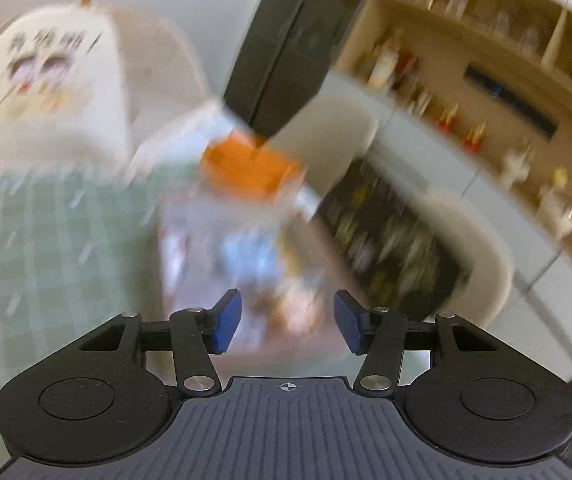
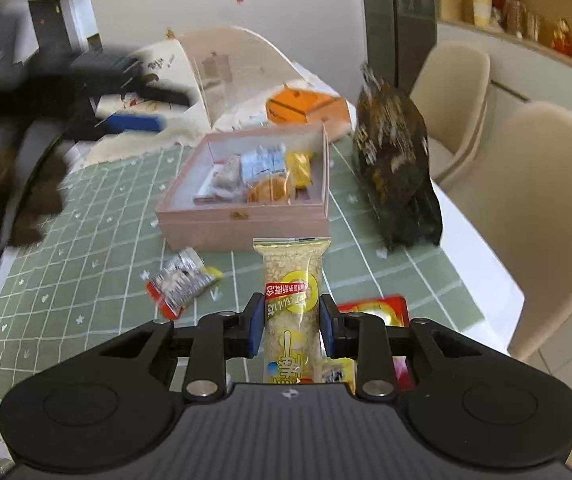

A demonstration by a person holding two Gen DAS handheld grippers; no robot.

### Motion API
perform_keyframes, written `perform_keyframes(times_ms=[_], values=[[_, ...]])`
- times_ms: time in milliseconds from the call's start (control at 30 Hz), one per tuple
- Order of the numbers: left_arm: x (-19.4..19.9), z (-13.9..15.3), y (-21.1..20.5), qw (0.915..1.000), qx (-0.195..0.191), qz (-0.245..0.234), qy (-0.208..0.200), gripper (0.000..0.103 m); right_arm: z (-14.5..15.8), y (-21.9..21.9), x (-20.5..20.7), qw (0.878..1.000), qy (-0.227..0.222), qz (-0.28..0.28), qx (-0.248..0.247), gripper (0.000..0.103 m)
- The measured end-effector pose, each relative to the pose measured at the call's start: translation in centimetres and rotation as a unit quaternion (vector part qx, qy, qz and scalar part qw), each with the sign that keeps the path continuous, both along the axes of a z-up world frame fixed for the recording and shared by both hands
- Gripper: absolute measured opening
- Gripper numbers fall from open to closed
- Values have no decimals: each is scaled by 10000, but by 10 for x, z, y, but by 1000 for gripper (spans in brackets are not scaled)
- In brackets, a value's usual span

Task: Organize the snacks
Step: 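Drop the bread stick into the pink box with right tool while left tool drops the bun in, then grasp the red snack bag with right tool while left tool grasps the white-orange candy packet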

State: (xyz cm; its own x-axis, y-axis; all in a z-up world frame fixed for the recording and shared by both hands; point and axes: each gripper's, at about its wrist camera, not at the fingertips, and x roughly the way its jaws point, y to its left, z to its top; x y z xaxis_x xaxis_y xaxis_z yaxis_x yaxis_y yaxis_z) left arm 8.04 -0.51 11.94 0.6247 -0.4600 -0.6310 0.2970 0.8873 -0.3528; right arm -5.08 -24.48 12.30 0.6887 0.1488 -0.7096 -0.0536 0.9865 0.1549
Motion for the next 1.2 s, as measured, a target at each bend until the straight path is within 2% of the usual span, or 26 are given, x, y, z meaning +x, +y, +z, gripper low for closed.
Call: perform_keyframes(times_ms=[100, 167, 233, 300, 333, 400, 433, 500, 600, 667, 800, 933, 1067, 1200], values=[[-28, -40, 20, 9979, 269, 90, 580, 57, -10, -5, 8, 9998, 200, -91, -20, 28], [-40, -58, 27, 9961, 249, 167, 826, 57, -4, -2, 19, 9999, 124, -20, 80, 28], [-47, -68, 27, 9950, 201, 174, 961, 57, 16, 4, 40, 9996, -143, 142, 205, 28], [-52, -72, 21, 9949, 282, 104, 960, 57, 50, 13, 73, 9964, -659, 300, 438, 28], [-52, -71, 19, 9949, 363, 72, 933, 57, 64, 17, 90, 9941, -862, 369, 536, 30], [-51, -69, 14, 9947, 514, 50, 884, 57, 83, 24, 122, 9925, -1017, 404, 547, 57], [-52, -68, 15, 9948, 555, 35, 850, 57, 88, 28, 136, 9929, -1012, 423, 454, 65], [-54, -68, 18, 9953, 630, -22, 732, 57, 88, 30, 145, 9946, -980, 285, 191, 65], [-53, -72, 19, 9951, 700, -143, 678, 57, 74, 21, 125, 9947, -897, 376, 335, 65], [-48, -74, 14, 9951, 727, -249, 621, 57, 53, 11, 104, 9963, -688, 351, 373, 65], [-32, -74, 1, 9941, 978, -332, 339, 57, 7, 3, 71, 9993, -223, 201, -201, 65], [-6, -80, -14, 9896, 1323, -492, 272, 57, -29, 3, 35, 9979, 131, 260, -581, 65], [6, -89, -30, 9855, 1459, -747, 447, 59, -48, -1, 9, 9984, 357, 233, -379, 65], [-5, -92, -42, 9806, 1711, -887, 352, 59, -60, -6, 0, 9977, 585, 286, -185, 65]])
